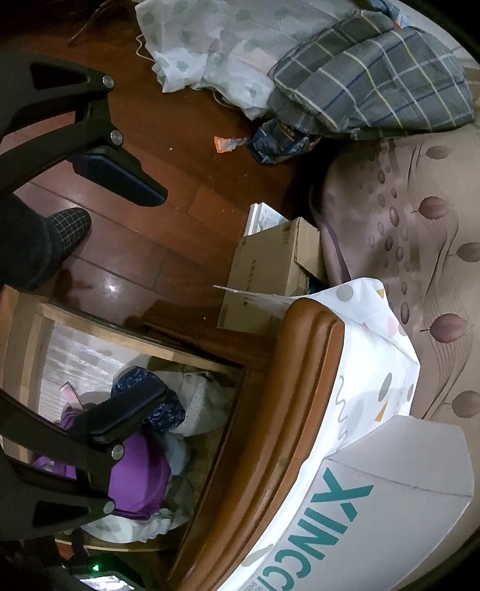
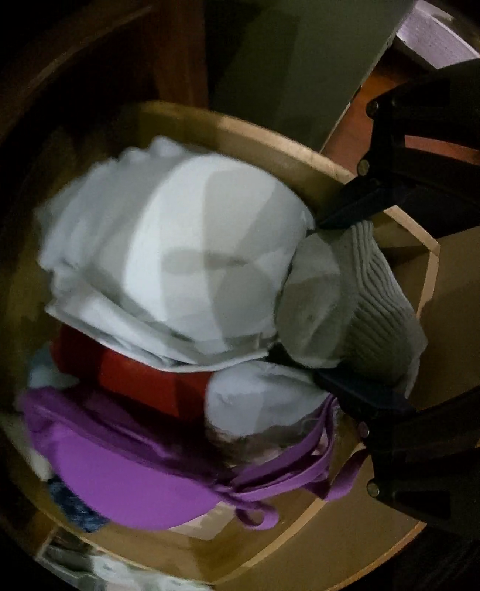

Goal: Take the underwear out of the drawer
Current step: 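Reach the right gripper into the drawer and grasp the grey rolled underwear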

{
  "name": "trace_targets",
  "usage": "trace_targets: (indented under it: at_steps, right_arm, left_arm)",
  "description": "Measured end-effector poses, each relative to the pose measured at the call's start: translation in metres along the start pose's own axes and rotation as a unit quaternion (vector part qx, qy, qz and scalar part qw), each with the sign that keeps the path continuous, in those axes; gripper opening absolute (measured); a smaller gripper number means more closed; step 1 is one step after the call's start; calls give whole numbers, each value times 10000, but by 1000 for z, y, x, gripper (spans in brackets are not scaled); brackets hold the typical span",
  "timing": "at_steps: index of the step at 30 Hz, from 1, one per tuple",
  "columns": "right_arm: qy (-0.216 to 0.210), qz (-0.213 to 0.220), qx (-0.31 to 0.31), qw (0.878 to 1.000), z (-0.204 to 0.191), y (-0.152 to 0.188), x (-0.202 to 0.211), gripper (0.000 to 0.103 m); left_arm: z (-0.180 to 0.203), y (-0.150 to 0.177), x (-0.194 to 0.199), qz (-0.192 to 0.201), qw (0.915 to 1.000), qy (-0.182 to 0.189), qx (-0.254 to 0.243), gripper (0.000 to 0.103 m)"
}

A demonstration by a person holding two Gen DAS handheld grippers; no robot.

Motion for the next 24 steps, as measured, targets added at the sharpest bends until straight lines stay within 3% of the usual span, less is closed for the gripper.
trace_targets:
  at_steps: [4, 8, 9, 11, 13, 14, 24]
  right_arm:
    - [-175, -80, -117, 9997, 3, -1, -5, 69]
    - [-293, -7, -186, 9994, 5, 4, -1, 43]
    - [-296, 77, -148, 9994, 5, 4, 2, 34]
    - [-323, 242, -189, 9990, 8, 8, 10, 28]
    - [-359, 457, -265, 9980, 9, 10, 20, 9]
    - [-432, 540, -336, 9970, 6, 10, 26, 5]
    - [-856, 1318, -798, 9844, 22, 14, 81, 5]
  left_arm:
    - [2, 1, -1, -12, 10000, -14, -49, 95]
    - [4, 1, -1, -12, 10000, -13, -87, 95]
    - [4, 1, -1, -9, 10000, -25, -96, 95]
    - [6, 2, -1, -15, 9999, -14, -125, 95]
    - [6, 2, -2, -28, 9999, -25, -140, 95]
    - [6, 2, -2, -40, 9999, -23, -141, 95]
    - [9, 3, -5, -72, 9998, 7, -178, 95]
Point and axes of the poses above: each gripper's, at about its wrist camera, not at the fingertips, and x roughly against the way its jaws point, z to its right, y to its underside, the point moved 10 cm from there along -x, roughly the way its jaws point, and after that the axes turned 5 degrees about -x, right-handed, at the moved point
